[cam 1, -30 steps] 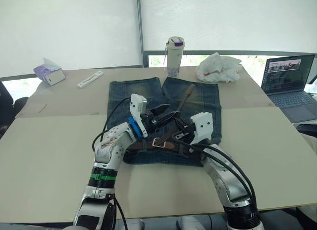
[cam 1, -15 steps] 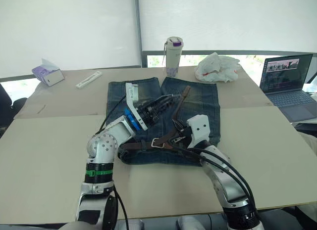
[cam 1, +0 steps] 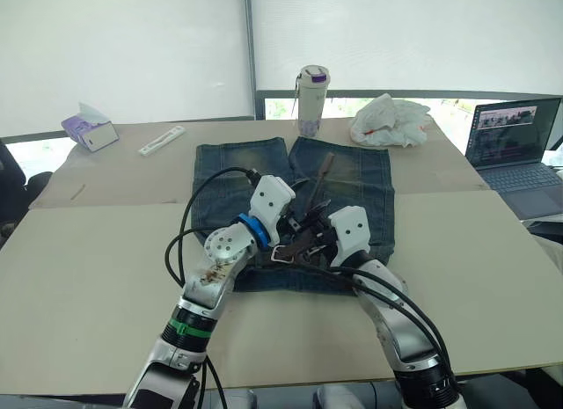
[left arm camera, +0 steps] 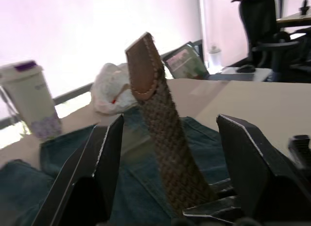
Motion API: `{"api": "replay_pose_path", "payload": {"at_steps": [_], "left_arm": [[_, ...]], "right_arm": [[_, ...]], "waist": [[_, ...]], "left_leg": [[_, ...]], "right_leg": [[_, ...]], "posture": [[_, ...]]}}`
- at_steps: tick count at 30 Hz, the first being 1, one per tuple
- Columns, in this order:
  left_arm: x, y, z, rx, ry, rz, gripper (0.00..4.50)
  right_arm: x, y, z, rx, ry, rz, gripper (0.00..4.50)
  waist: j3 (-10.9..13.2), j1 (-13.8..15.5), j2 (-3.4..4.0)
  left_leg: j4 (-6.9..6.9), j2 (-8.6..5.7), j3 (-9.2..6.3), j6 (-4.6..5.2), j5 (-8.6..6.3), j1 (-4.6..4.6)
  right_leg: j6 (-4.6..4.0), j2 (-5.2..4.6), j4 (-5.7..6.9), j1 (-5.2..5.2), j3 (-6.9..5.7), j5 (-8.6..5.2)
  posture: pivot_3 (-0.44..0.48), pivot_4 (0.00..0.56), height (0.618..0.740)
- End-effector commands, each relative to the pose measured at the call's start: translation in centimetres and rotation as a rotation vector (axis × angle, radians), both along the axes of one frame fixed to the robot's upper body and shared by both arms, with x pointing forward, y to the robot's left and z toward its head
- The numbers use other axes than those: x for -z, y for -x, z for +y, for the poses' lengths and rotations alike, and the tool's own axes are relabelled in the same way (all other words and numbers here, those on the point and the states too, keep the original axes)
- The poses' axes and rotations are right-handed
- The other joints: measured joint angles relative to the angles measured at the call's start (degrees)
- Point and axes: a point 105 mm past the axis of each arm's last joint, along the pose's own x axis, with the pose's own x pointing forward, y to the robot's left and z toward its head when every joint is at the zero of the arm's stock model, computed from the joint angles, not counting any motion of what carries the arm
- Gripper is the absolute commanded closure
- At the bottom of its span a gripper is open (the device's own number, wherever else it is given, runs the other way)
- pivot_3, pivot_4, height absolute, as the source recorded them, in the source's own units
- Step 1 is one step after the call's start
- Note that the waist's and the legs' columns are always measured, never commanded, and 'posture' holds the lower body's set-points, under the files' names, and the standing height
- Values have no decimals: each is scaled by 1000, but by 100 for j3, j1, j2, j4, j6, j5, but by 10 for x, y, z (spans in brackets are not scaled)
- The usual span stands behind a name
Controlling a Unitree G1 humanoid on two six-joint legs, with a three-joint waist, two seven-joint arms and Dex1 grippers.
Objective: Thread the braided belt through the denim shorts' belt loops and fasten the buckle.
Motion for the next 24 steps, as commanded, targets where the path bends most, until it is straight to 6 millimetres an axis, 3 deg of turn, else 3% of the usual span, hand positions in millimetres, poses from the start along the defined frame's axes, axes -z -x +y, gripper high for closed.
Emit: {"api": "replay_pose_path", "payload": {"at_steps": [1, 5, 14, 19, 24], "left_arm": [[-14, 2, -1, -60, 31, -90, 1308], [-5, -3, 2, -89, 69, -20, 1308], [-3, 2, -2, -65, 46, -35, 1308], [-19, 16, 0, 58, 237, 47, 1308], [-29, 23, 6, 264, 605, 390, 1308]], "right_arm": [[-13, 4, 4, -20, -19, -59, 4500], [-13, 4, 4, -20, -22, -59, 4500], [-14, 5, 3, -12, -37, -54, 4500], [-11, 4, 5, -12, -41, -46, 4500], [-10, 4, 6, -18, -36, -45, 4500]], "waist": [[0, 14, 0], [0, 28, 0], [0, 35, 0], [0, 36, 0], [0, 20, -1]], "left_leg": [[1, -1, 1, 0, 0, -1], [2, -1, 2, 0, 0, -2], [2, -1, 6, 0, 0, -1], [2, 1, 4, 0, 0, -3], [4, 2, 1, 0, 0, -3]], "right_leg": [[0, -1, 0, 0, 0, 0], [0, -1, 0, 0, 0, 0], [0, 0, 1, 0, -2, 0], [0, 0, 1, 0, -2, 0], [1, 1, 2, 1, -3, 0]], "posture": [[0, 150, 740], [0, 150, 740], [0, 150, 740], [0, 150, 740], [0, 150, 740]]}}
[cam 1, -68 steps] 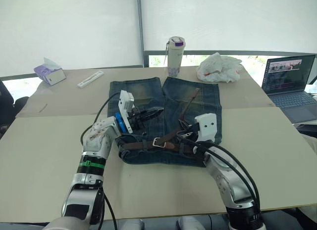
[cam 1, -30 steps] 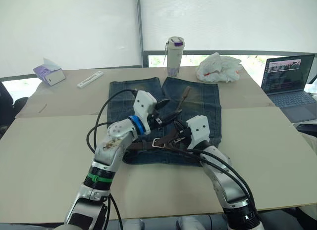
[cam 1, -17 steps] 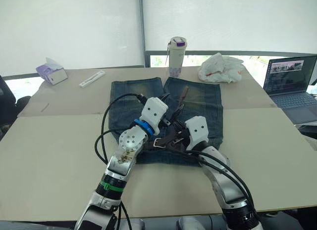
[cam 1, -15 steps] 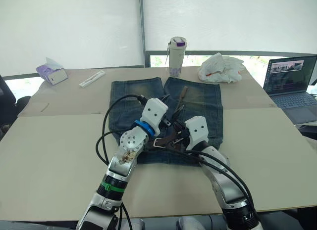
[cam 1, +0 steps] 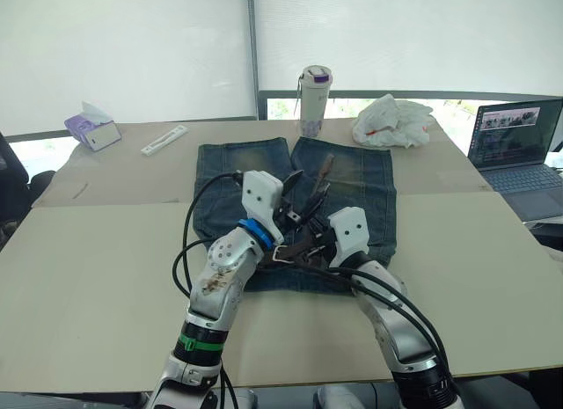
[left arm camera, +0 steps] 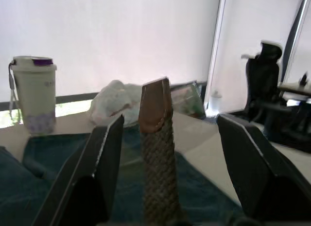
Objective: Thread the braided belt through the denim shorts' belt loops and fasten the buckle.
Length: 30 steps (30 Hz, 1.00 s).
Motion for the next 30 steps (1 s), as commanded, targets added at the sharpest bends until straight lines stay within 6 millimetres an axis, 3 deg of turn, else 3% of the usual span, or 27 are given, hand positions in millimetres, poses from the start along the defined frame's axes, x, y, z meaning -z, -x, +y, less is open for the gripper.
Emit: {"api": "replay_pose_path", "payload": {"at_steps": [1, 3, 8, 19, 23, 30], "left_arm": [[-18, 9, 5, 156, 222, 142, 1308], [-15, 12, 4, 261, 326, 285, 1308], [-2, 11, 3, 346, 319, 435, 1308], [12, 15, 15, 313, 296, 493, 1308], [16, 18, 17, 308, 287, 487, 1308], [17, 20, 30, 332, 278, 426, 1308]], "right_arm": [[-11, 3, 3, -16, -13, -53, 4500], [-11, 3, 3, -16, -12, -52, 4500], [-12, 2, 4, -21, -13, -58, 4500], [-11, 9, -2, -3, -72, -92, 4500], [-15, 19, 8, -122, -192, -151, 4500], [4, 32, 7, -255, -309, -133, 4500]], "waist": [[0, -15, -1], [0, -27, -1], [1, -64, -1], [1, -91, -1], [1, -90, -1], [1, -94, 0]], "left_leg": [[1, 1, -3, 0, 0, 0], [1, 0, -2, 0, 0, 0], [2, -1, -5, 0, 0, 1], [0, -1, -4, 0, 0, 4], [0, -2, -4, 0, 0, 4], [-1, -2, 1, 0, 0, 6]], "right_leg": [[1, 0, 1, 0, 0, 0], [1, 1, 1, 0, -1, -1], [1, 3, 2, 0, -4, -1], [0, 3, 1, 1, -1, 0], [0, 2, -1, 2, -1, 0], [0, 1, -2, 4, -1, 0]], "posture": [[0, 150, 740], [0, 150, 740], [0, 150, 740], [0, 150, 740], [0, 150, 740], [0, 150, 740]]}}
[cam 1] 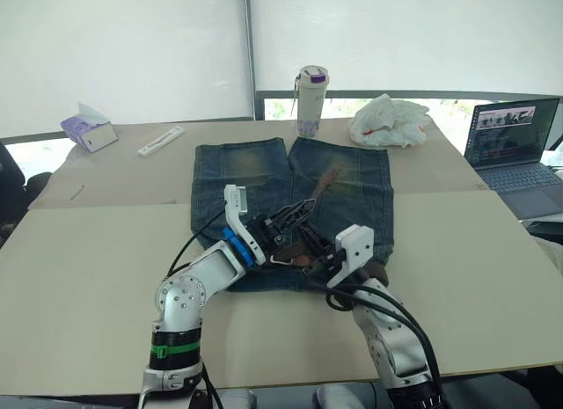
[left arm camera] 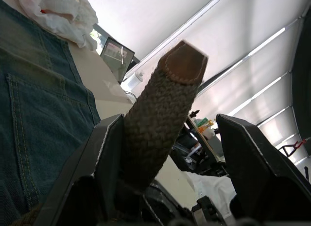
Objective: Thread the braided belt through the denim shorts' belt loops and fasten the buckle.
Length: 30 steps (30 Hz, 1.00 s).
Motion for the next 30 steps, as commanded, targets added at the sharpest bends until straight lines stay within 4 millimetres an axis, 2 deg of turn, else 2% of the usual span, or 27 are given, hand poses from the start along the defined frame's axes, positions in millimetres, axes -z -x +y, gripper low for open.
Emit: {"api": "replay_pose_path", "payload": {"at_steps": [1, 5, 10, 14, 18, 20, 24, 30], "left_arm": [[-12, 5, 5, 25, 24, -83, 1308], [-7, 3, 9, 15, -28, -105, 1308], [-8, 9, 3, 20, -24, -120, 1308], [-7, 9, -2, -24, -82, -178, 1308], [-7, 7, -8, -61, -116, -213, 1308], [-7, 3, -7, -123, -183, -261, 1308], [-11, -5, -5, -246, -339, -413, 1308], [-18, -7, -6, -373, -444, -554, 1308]], "right_arm": [[-12, 6, -2, -66, -96, -52, 4500], [-13, -6, -8, -5, -86, -70, 4500], [-18, -10, -2, 14, -205, -39, 4500], [-11, -12, 4, 40, -126, -37, 4500], [-10, -12, 9, 56, -93, -42, 4500], [-10, -13, 11, 74, -19, -71, 4500], [-9, -19, 9, 160, 103, -102, 4500], [-14, -23, 4, 263, 209, -162, 4500]], "waist": [[0, 0, 1], [1, -3, 1], [1, 0, 1], [1, 7, 1], [1, 14, 1], [0, 10, 1], [1, 0, 2], [1, 25, 1]], "left_leg": [[0, 1, -1, 0, 0, 1], [-2, 1, -2, 0, 0, 5], [-4, 3, -12, -1, 0, 3], [-3, 1, -12, -1, -1, 3], [-3, 1, -10, -1, -1, 3], [-4, 1, -10, -1, -1, 3], [-5, 1, -7, -1, 0, 7], [-4, -1, -5, -1, 0, 3]], "right_leg": [[0, 0, 0, 0, 0, 0], [0, 1, 1, 0, 0, 0], [-1, 0, 0, 0, 1, 0], [-1, -5, 0, -1, 6, 0], [-1, -5, 0, -1, 7, 0], [-1, -4, -1, -1, 7, 0], [-1, 0, 1, -2, 9, 0], [-1, -6, -2, -1, 10, 0]], "posture": [[0, 150, 740], [0, 150, 740], [0, 150, 740], [0, 150, 740], [0, 150, 740], [0, 150, 740], [0, 150, 740], [0, 150, 740]]}}
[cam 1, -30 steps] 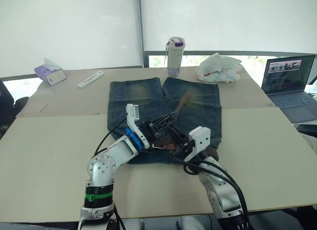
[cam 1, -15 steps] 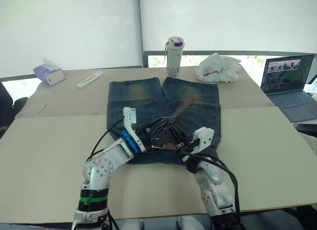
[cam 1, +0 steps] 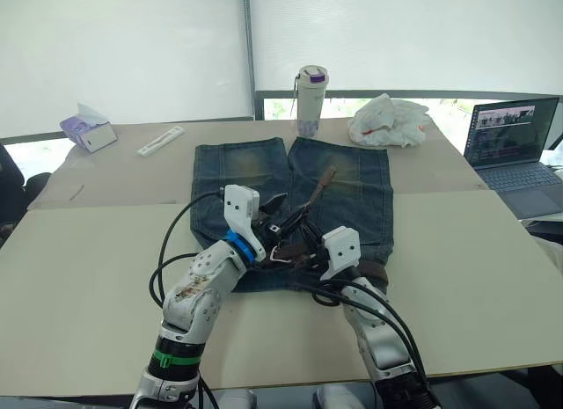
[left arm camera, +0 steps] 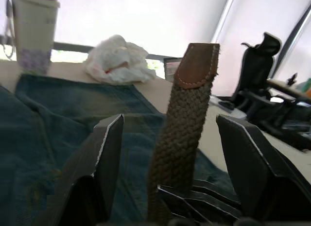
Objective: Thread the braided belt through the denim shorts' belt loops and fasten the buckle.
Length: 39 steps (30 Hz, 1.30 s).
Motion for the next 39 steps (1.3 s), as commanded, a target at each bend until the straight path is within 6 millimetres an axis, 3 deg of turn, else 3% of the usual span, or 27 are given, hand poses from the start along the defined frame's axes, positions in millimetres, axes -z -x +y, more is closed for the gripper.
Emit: {"api": "replay_pose_path", "payload": {"at_steps": [1, 14, 18, 22, 28, 29, 33, 35, 37, 39], "left_arm": [[-20, 5, -5, -42, -25, -134, 1308], [-7, 2, -11, -92, -69, -120, 1308], [-9, 2, -13, -90, -64, -136, 2370], [-7, 0, -11, -107, -67, -124, 4344], [-4, -2, -9, -121, -98, -130, 4474], [-4, -3, -8, -124, -101, -131, 4500], [-4, -3, -1, -135, -129, -161, 4500], [-3, -6, 15, -133, -155, -177, 4500], [-2, -6, 24, -121, -161, -179, 4500], [-1, -7, 33, -103, -173, -164, 4500]], "right_arm": [[-22, 1, 3, 18, 21, -93, 4500], [-28, 3, 13, -1, 107, -154, 4500], [-27, 4, 12, 3, 91, -142, 4500], [-26, 6, 13, -7, 81, -135, 4500], [-24, 10, 15, -58, 51, -97, 4500], [-25, 12, 16, -80, 37, -92, 3766], [-23, 18, 13, -142, 35, -46, 2516], [-18, 30, 4, -237, 78, 14, 1752], [-16, 38, 0, -301, 121, 40, 1160], [-14, 41, -5, -335, 182, 64, 1160]], "waist": [[0, 2, 0], [0, -17, 0], [0, -14, 0], [0, -15, 0], [0, -15, 0], [0, -14, 0], [0, -16, 0], [0, -11, 0], [0, -5, 0], [1, -5, 0]], "left_leg": [[0, 0, -1, 0, 0, 0], [0, 2, 0, 0, 0, 0], [1, 2, -1, 0, 0, 0], [1, 2, 0, 0, 0, 0], [1, 2, -1, 0, 0, 0], [1, 2, -1, 0, 0, 0], [1, 2, -2, 1, 0, 0], [2, 2, -3, 1, 0, 0], [1, 2, -2, 1, 0, -1], [3, 2, -3, 1, 0, 0]], "right_leg": [[0, 0, 0, 0, 0, 0], [0, 3, 2, 0, -2, 0], [0, 3, 2, 0, -2, 0], [0, 4, 2, 0, -2, 0], [0, 3, 2, 0, -2, 0], [0, 3, 2, 0, -2, 0], [1, 3, 2, 0, -3, 0], [1, 3, 2, 1, -4, 0], [1, 3, 1, 2, -6, 0], [1, 1, 1, 2, -6, 0]], "posture": [[0, 150, 740], [0, 150, 740], [0, 150, 740], [0, 150, 740], [0, 150, 740], [0, 150, 740], [0, 150, 740], [0, 150, 740], [0, 150, 740], [0, 150, 740]]}}
